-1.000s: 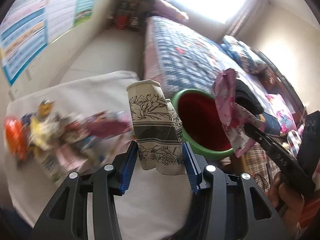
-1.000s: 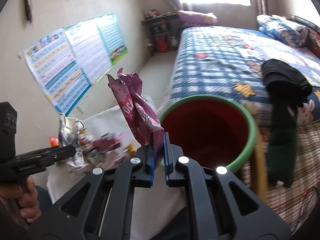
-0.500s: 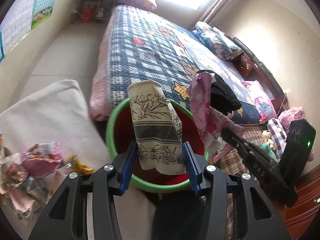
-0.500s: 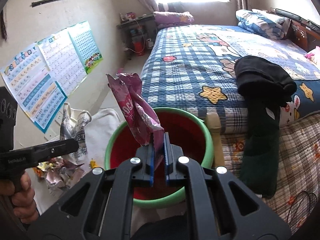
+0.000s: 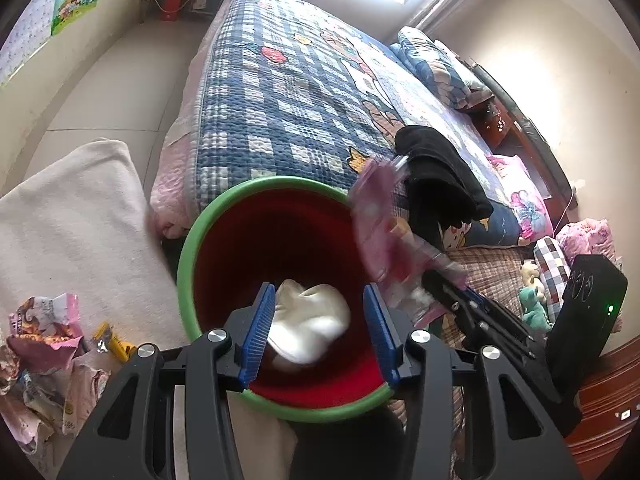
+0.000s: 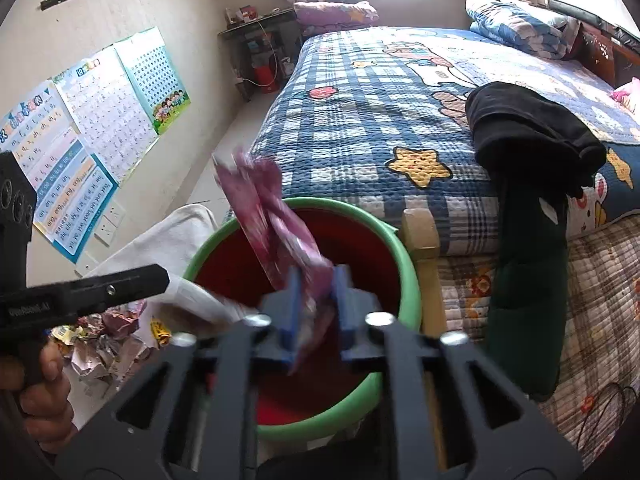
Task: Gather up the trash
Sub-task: 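Carry both items over the red bucket and open both grippers to drop them, then move both grippers back to the trash pile on the table, then grasp the orange snack bag with the left gripper while the right grasps the gold wrapper, then carry both wrappers over the red bucket and open both grippers to drop them, then move both grippers back to the trash pile on the table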
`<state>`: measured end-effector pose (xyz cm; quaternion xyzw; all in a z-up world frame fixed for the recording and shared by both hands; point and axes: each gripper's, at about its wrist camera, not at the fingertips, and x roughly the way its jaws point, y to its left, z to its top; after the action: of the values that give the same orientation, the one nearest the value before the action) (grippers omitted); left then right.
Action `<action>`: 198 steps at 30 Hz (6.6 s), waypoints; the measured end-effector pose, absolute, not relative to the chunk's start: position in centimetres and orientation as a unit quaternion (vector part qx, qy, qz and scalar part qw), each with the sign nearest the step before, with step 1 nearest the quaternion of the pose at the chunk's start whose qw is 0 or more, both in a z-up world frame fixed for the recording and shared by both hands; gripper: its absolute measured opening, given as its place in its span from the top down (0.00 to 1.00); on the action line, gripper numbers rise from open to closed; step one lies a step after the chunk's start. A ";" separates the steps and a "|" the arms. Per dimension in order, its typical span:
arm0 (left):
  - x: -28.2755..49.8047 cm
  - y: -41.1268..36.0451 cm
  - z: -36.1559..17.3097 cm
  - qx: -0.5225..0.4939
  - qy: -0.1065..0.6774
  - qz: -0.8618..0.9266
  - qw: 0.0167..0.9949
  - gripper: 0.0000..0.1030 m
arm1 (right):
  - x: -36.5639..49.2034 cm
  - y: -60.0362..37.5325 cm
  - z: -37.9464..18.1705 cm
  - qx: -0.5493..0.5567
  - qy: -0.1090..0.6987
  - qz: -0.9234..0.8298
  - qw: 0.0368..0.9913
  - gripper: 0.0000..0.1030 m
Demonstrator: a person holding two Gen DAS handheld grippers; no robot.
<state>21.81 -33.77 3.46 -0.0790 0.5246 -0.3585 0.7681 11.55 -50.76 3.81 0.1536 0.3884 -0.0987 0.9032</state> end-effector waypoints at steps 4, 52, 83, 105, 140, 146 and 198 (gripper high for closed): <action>22.4 -33.8 3.9 -0.083 0.517 -0.350 0.777 0.24 | 11.4 -50.9 3.4 0.147 0.389 -0.103 0.903 0.43; 13.2 6.9 2.1 -0.101 0.466 -0.047 0.878 0.08 | 13.1 -26.6 -0.6 0.053 0.439 0.011 0.897 0.22; 23.5 11.6 -6.9 -0.131 0.525 -0.008 0.841 0.57 | 21.1 -26.2 -8.8 0.032 0.534 0.022 0.845 0.83; 17.9 11.2 0.3 -0.114 0.470 -0.014 0.875 0.64 | 16.2 -27.7 -1.7 0.063 0.467 0.033 0.881 0.93; 16.4 -12.8 7.8 -0.053 0.445 -0.237 0.862 0.63 | 9.9 -40.5 6.3 0.113 0.374 -0.040 0.920 0.93; 17.0 -18.9 8.3 -0.049 0.444 -0.286 0.848 0.63 | 9.8 -43.5 6.8 0.118 0.366 -0.061 0.921 0.93; 17.7 -21.0 6.9 -0.048 0.456 -0.244 0.855 0.08 | 9.6 -44.6 6.1 0.107 0.358 -0.090 0.923 0.05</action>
<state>17.65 -20.96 6.92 -0.0478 0.4559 -0.2441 0.8546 9.64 -44.60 6.11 0.1068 0.3578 -0.0895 0.9233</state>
